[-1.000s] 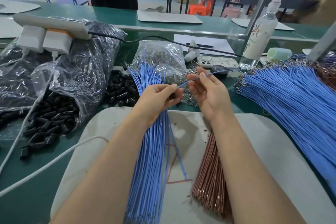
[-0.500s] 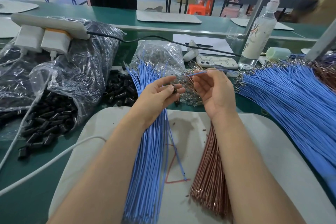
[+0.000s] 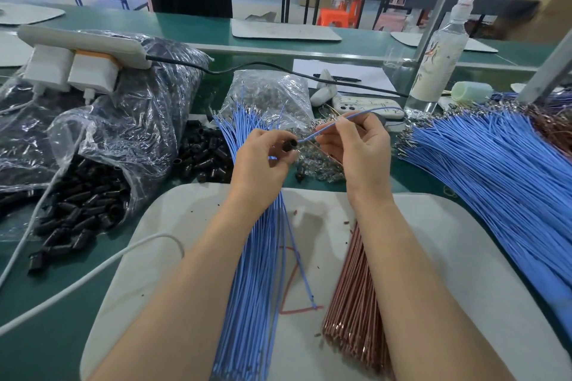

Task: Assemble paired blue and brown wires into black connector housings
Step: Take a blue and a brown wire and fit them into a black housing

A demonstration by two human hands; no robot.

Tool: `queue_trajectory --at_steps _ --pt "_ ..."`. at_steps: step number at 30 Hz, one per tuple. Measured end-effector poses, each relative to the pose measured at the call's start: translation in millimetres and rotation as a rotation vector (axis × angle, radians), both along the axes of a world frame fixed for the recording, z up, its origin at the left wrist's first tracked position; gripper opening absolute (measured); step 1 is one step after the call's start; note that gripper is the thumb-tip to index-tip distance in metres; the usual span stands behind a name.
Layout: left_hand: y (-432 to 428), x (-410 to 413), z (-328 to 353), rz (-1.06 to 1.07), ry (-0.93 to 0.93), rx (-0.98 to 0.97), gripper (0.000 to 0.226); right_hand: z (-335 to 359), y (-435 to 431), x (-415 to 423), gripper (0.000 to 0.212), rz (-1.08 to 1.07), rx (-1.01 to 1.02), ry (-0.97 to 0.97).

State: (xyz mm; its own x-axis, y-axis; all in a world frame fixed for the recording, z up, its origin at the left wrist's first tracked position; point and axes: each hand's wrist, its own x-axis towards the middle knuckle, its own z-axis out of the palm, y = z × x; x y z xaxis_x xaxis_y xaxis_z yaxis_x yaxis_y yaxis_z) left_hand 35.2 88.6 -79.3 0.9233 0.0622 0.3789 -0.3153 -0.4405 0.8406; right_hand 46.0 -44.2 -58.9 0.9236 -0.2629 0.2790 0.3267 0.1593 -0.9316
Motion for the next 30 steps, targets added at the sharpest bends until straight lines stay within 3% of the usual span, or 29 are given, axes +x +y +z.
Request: queue_trajectory --at_steps 7,11,17,22,24,28,30 --pt "-0.4 -0.4 -2.6 0.025 -0.053 0.104 0.018 -5.5 4.6 -3.8 0.013 -0.156 -0.335 -0.117" --pt "-1.0 -0.5 -1.8 0.015 -0.063 0.112 0.017 -4.9 3.4 -2.8 0.011 -0.198 -0.384 -0.153" --pt "-1.4 -1.2 -4.4 -0.003 -0.102 0.205 0.01 -8.5 9.7 -4.1 0.007 -0.114 -0.428 -0.11" --pt "0.1 -2.5 -3.0 0.014 -0.154 0.238 0.015 -8.9 8.5 -3.4 0.0 -0.001 -0.65 0.009" --pt "-0.1 -3.6 -1.3 -0.013 -0.155 0.197 0.013 -5.8 8.1 -4.7 0.009 0.066 -0.536 0.034" --pt "-3.9 -8.1 5.4 -0.118 -0.09 0.159 0.011 8.3 1.3 -6.8 0.018 0.185 0.047 0.065" --pt "-5.0 -10.8 10.3 -0.16 -0.096 0.13 0.012 11.9 3.7 -10.1 0.025 0.205 -0.102 0.099"
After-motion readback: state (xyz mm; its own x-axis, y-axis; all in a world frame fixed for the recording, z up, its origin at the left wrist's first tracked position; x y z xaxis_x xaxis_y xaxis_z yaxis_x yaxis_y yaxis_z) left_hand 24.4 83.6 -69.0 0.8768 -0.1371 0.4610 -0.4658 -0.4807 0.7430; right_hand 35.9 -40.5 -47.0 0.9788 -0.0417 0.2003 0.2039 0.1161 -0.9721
